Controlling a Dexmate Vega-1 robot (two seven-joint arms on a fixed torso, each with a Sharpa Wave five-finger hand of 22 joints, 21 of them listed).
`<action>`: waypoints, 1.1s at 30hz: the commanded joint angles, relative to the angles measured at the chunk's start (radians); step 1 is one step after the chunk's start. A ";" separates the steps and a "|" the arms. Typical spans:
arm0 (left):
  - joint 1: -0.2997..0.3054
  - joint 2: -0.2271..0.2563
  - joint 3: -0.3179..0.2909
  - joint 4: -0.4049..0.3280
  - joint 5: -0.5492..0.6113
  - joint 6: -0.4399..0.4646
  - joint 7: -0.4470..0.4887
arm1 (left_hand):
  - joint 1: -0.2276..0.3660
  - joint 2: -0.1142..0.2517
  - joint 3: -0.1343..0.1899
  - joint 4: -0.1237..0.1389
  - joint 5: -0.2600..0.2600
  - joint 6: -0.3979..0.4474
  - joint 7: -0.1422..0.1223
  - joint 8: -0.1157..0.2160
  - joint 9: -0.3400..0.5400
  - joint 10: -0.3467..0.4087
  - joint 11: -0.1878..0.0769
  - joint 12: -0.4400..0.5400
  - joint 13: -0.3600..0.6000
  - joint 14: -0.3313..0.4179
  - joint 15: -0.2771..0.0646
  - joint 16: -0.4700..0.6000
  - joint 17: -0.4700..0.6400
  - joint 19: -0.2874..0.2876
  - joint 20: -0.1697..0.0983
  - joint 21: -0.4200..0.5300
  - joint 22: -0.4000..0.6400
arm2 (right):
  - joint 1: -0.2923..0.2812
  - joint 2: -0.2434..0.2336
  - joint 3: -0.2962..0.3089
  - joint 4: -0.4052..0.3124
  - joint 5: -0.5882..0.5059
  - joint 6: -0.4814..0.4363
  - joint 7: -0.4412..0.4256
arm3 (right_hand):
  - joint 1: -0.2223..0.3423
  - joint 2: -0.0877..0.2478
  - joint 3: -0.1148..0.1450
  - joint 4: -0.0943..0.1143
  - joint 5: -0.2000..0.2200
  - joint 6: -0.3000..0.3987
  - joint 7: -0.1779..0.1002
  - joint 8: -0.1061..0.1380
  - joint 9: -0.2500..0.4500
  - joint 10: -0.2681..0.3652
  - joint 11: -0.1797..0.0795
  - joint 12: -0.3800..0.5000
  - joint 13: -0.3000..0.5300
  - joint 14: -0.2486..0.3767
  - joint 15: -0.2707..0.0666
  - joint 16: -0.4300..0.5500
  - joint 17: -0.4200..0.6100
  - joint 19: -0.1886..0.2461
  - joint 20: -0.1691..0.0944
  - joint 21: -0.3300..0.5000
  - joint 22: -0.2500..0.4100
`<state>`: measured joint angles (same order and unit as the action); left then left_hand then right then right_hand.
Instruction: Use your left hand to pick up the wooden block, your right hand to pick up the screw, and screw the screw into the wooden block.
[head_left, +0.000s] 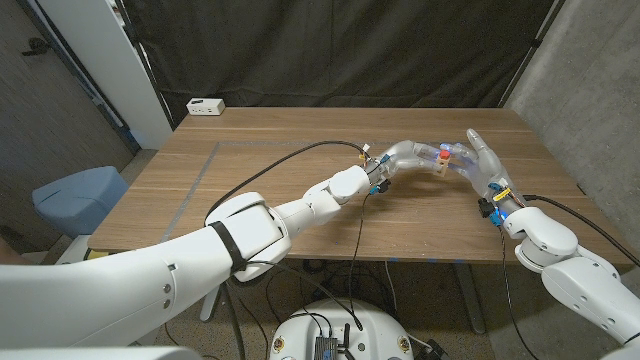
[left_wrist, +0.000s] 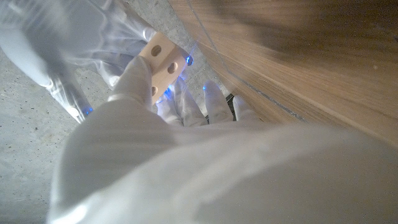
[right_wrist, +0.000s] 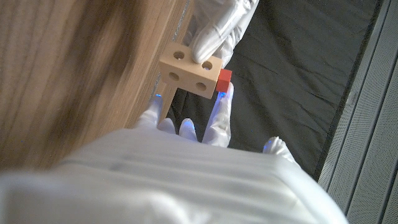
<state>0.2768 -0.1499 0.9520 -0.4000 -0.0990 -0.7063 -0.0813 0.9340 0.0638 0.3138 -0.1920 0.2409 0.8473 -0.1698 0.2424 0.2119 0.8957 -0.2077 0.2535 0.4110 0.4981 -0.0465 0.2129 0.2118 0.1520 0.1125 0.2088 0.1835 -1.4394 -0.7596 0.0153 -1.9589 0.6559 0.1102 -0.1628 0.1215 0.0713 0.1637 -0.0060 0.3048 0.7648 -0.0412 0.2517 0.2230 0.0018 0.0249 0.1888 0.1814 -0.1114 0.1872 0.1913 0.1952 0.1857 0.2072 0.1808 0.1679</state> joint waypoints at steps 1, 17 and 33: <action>-0.004 0.001 0.000 0.003 -0.003 0.001 -0.003 | -0.017 0.037 0.050 0.039 0.006 0.096 0.029 0.012 0.002 0.009 -0.001 0.023 0.169 0.010 -0.057 0.001 0.001 0.000 -0.005 0.001 0.002 | 0.004 -0.003 -0.004 -0.005 -0.002 -0.005 -0.012 | -0.002 0.000 -0.006 0.000 0.009 0.012 -0.002 0.006 -0.001 0.007 0.005 0.005 0.003 -0.003 0.000 0.008 0.003 -0.011 0.002 0.005 0.002; -0.004 0.000 -0.001 0.004 -0.005 0.005 -0.002 | -0.018 0.036 0.050 0.040 0.005 0.096 0.029 0.012 0.002 0.011 0.000 0.024 0.168 0.011 -0.056 0.002 0.001 0.000 -0.006 0.001 0.002 | -0.001 -0.001 -0.001 -0.009 -0.003 -0.014 -0.032 | 0.001 0.001 -0.006 -0.002 0.010 0.031 0.009 0.014 0.002 0.014 0.009 0.006 0.003 0.002 0.000 0.011 0.003 -0.002 0.001 0.009 0.002; -0.004 -0.002 0.000 0.006 -0.008 0.008 -0.003 | -0.020 0.038 0.052 0.041 0.006 0.095 0.031 0.012 0.002 0.011 -0.001 0.024 0.168 0.011 -0.056 0.001 0.001 -0.001 -0.006 0.001 0.003 | -0.024 0.006 0.011 -0.025 -0.007 -0.022 -0.054 | 0.004 0.001 -0.006 -0.004 0.011 0.039 0.009 0.021 0.008 0.024 0.018 0.008 0.003 0.007 -0.001 0.013 0.002 -0.003 0.003 0.008 0.002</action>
<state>0.2728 -0.1510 0.9510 -0.3950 -0.1050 -0.6987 -0.0839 0.9340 0.0638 0.3138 -0.1920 0.2382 0.8473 -0.1698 0.2424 0.2112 0.8968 -0.2066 0.2535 0.4107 0.4981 -0.0464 0.2129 0.2102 0.1520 0.1125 0.2088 0.1835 -1.4521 -0.7582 0.0196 -1.9747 0.6529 0.0934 -0.2048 0.1215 0.0714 0.1602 -0.0096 0.3107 0.7970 -0.0341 0.2665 0.2258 0.0186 0.0418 0.1925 0.1816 -0.1074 0.1836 0.1973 0.1954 0.1858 0.2073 0.1858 0.1678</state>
